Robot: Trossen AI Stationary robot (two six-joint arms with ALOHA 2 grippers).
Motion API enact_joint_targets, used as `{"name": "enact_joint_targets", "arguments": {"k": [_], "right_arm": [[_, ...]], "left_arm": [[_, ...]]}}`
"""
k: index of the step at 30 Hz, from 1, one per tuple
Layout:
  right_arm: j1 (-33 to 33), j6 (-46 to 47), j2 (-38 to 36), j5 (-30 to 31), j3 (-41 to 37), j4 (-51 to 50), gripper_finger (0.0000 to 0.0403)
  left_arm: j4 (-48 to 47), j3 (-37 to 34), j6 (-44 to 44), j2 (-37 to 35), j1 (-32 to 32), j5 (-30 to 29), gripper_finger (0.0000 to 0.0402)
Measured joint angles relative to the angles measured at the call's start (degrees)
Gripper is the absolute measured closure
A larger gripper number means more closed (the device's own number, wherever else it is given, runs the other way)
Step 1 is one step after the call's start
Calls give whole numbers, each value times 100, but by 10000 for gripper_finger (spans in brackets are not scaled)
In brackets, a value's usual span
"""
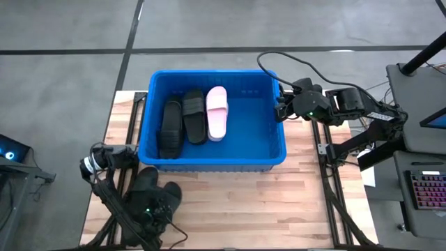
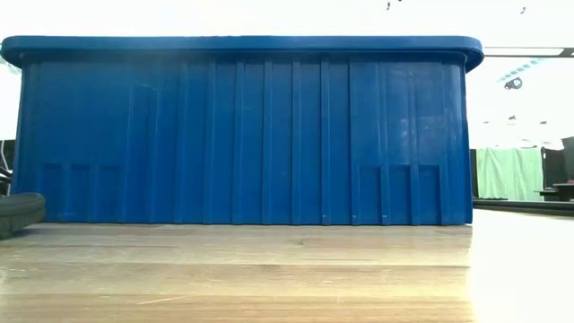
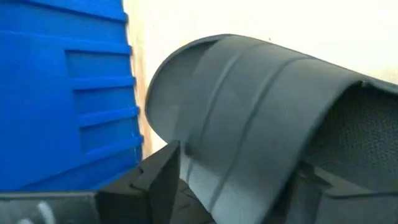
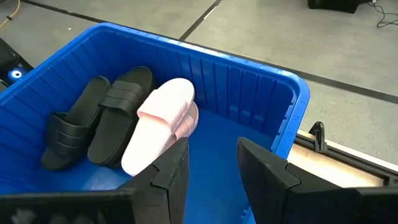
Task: Pick and place slides into bin
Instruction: Put the right black slide into the blue container
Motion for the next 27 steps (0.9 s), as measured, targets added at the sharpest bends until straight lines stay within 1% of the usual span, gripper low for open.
{"name": "enact_joint_targets", "arguments": {"k": [5, 8, 11, 12, 13, 17, 19, 22, 27], "right_arm": [[0, 0, 0, 1, 0, 0, 275], [0, 0, 0, -1, 0, 0, 275], [0, -15, 0, -2, 0, 0, 275], [0, -51, 0, -2, 0, 0, 275], [0, -79, 0, -2, 0, 0, 275], [0, -87, 0, -4, 0, 0, 275], [0, -90, 0, -6, 0, 0, 275], [0, -94, 0, -6, 0, -6, 275], [0, -139, 0, -16, 0, -58, 275]], "left_arm": [[2, -8, 1, -75, 96, -88, 260], [3, -8, 3, -75, 189, -92, 311], [-3, 0, 5, -82, 279, -106, 372], [-9, 7, 6, -88, 304, -113, 386], [-9, 8, 8, -108, 324, -111, 392], [-2, 8, 94, -189, 382, -93, 397], [-4, 16, 277, -308, 392, -82, 399], [50, 76, 585, -582, 418, -67, 400], [51, 110, 659, -1293, 525, -246, 400]]}}
